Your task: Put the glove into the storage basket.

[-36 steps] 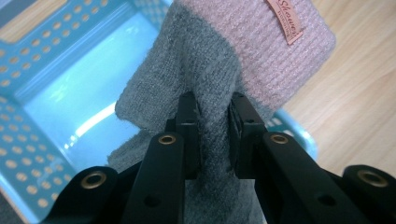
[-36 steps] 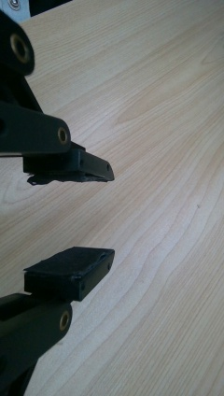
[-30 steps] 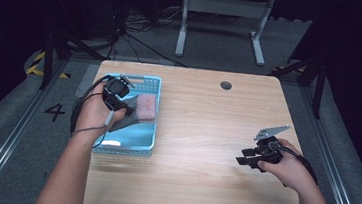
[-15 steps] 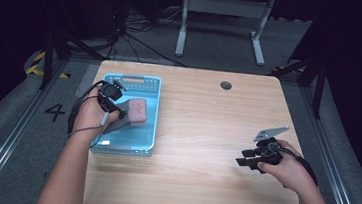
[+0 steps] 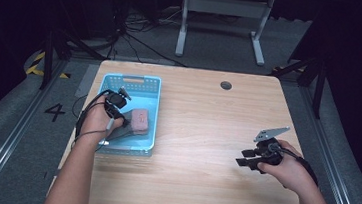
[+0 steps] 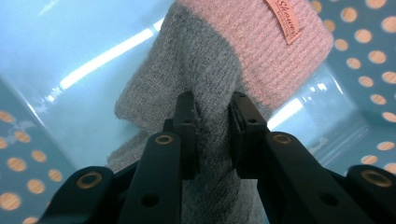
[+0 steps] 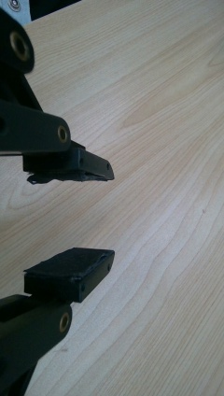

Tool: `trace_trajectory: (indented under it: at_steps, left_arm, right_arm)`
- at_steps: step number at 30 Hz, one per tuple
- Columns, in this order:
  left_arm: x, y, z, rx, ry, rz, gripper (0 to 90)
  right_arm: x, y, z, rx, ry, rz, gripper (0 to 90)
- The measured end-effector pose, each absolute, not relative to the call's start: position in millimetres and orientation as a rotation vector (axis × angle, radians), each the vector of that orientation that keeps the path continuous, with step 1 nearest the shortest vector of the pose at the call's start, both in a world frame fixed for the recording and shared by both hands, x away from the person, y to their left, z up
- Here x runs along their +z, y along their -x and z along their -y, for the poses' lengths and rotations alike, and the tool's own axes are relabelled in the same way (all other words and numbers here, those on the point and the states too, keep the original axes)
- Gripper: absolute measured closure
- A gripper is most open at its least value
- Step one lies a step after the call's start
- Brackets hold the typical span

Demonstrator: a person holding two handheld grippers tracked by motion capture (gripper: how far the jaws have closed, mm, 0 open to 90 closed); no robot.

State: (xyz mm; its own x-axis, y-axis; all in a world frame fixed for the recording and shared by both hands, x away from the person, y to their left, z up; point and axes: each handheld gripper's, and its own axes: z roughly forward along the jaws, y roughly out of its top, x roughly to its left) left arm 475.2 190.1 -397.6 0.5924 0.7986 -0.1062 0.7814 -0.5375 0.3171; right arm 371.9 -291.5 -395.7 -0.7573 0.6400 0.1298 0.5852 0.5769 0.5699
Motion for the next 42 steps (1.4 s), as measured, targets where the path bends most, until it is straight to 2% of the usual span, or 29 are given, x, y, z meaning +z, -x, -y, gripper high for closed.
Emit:
trace_trajectory:
  at_steps: [4, 10, 19, 28, 35, 42]
  left_arm:
    - [-404.1, -475.7, -189.6, 0.049, -2.509, -1.304, 71.6]
    - [-401.2, -471.2, -186.4, 0.093, -2.484, -1.317, 45.3]
    - [-370.2, -452.0, -181.8, 0.149, -2.435, -1.241, 39.6]
    - [-335.0, -405.8, -169.8, 0.19, -2.414, -1.111, 39.5]
    - [-323.1, -377.2, -160.6, 0.188, -2.367, -1.037, 39.4]
    - [-321.5, -368.4, -161.2, 0.188, -2.325, -1.03, 39.7]
  right_arm:
    - [-395.4, -372.0, 291.9, 0.932, -1.057, -2.706, 55.0]
    - [-395.4, -371.8, 293.0, 0.931, -1.062, -2.704, 54.7]
    - [-395.1, -372.4, 295.1, 0.936, -1.072, -2.692, 54.3]
    - [-395.0, -372.4, 296.3, 0.939, -1.075, -2.691, 54.2]
    - [-395.0, -372.2, 295.6, 0.94, -1.071, -2.694, 54.1]
    - [-396.1, -371.9, 295.4, 0.94, -1.075, -2.697, 53.8]
